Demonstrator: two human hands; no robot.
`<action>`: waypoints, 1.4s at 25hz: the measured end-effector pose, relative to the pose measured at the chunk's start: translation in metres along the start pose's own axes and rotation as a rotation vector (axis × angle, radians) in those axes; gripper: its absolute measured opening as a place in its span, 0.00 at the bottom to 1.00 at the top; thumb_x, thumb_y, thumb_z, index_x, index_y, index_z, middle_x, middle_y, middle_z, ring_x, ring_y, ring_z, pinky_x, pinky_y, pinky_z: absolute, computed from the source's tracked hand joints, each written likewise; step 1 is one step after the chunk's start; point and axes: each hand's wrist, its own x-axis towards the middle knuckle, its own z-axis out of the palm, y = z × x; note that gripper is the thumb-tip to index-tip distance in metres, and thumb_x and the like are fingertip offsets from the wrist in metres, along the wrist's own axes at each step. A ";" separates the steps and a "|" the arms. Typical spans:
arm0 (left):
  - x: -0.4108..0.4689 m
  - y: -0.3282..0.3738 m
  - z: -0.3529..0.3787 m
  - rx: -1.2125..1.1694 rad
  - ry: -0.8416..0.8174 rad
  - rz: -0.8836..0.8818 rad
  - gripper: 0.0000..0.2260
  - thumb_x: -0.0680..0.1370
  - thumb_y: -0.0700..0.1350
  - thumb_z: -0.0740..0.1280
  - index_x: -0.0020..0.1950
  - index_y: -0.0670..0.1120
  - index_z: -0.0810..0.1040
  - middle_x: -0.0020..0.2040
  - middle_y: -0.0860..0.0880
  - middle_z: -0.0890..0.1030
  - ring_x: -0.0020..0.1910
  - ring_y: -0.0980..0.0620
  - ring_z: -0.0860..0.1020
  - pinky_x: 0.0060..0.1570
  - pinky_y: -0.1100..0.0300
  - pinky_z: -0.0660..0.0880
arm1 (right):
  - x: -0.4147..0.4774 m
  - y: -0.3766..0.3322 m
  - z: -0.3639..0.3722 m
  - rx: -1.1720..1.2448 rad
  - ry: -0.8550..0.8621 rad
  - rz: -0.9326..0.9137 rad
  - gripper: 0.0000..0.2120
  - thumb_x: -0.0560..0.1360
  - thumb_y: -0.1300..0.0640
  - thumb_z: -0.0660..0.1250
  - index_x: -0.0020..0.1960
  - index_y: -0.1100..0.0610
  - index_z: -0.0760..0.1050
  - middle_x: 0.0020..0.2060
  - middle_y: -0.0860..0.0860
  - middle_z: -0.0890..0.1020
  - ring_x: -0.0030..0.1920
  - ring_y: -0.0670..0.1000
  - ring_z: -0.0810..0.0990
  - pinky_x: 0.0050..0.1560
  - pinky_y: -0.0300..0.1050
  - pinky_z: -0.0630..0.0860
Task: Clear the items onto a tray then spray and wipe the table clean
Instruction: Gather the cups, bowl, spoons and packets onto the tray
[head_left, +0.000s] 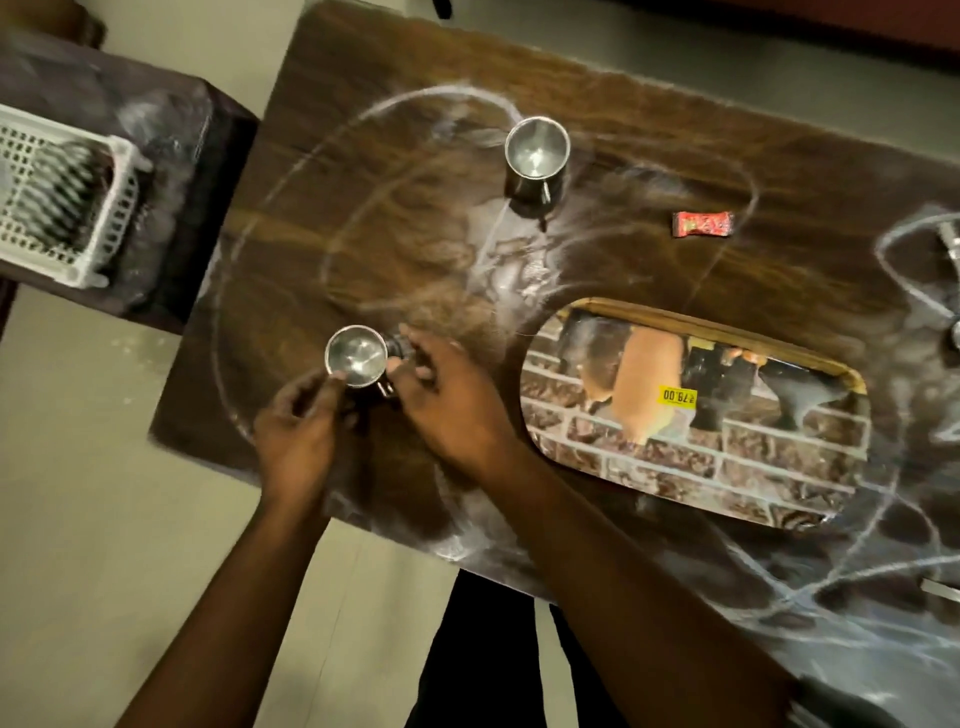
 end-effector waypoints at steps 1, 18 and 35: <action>0.000 -0.003 0.003 -0.031 -0.020 -0.007 0.14 0.83 0.42 0.73 0.66 0.37 0.84 0.59 0.37 0.87 0.52 0.48 0.88 0.52 0.58 0.86 | 0.006 -0.002 0.009 -0.039 -0.027 0.013 0.24 0.84 0.49 0.66 0.79 0.53 0.72 0.72 0.54 0.79 0.69 0.53 0.81 0.72 0.50 0.76; -0.079 0.030 0.182 0.079 -0.495 0.138 0.07 0.82 0.40 0.73 0.50 0.50 0.89 0.41 0.48 0.91 0.36 0.55 0.87 0.37 0.62 0.85 | -0.051 0.048 -0.129 0.315 0.750 0.221 0.09 0.83 0.52 0.70 0.56 0.53 0.89 0.38 0.46 0.89 0.39 0.57 0.89 0.41 0.61 0.86; -0.064 0.008 0.196 0.151 -0.402 0.135 0.08 0.79 0.46 0.76 0.54 0.44 0.91 0.40 0.49 0.91 0.34 0.52 0.88 0.44 0.48 0.88 | -0.041 0.057 -0.144 0.256 0.704 0.267 0.10 0.81 0.55 0.69 0.48 0.53 0.89 0.31 0.49 0.87 0.33 0.59 0.87 0.33 0.57 0.83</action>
